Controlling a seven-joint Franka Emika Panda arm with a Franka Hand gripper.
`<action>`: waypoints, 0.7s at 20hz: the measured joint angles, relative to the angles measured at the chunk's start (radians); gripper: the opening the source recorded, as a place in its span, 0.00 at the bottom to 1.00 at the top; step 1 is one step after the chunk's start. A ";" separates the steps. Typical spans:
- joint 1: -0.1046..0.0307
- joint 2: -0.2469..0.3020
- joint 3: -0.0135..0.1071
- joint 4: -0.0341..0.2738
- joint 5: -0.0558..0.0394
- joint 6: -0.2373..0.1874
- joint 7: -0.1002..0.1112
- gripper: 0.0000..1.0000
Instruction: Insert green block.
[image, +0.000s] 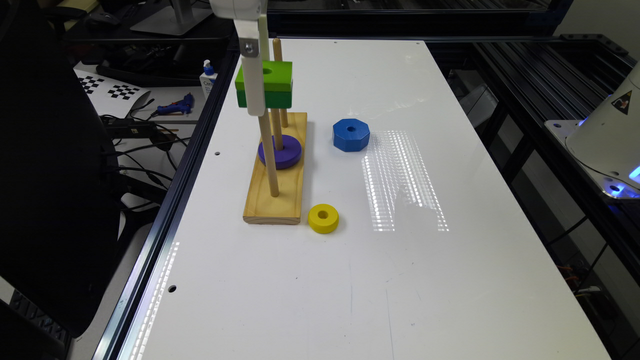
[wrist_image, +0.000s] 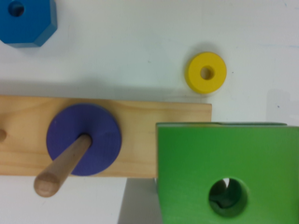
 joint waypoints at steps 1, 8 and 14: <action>0.000 0.001 0.000 0.001 -0.0001 0.000 0.000 0.00; 0.000 0.002 0.000 0.004 -0.0002 0.000 0.000 0.00; 0.000 0.009 0.000 0.005 -0.0008 0.003 0.000 0.00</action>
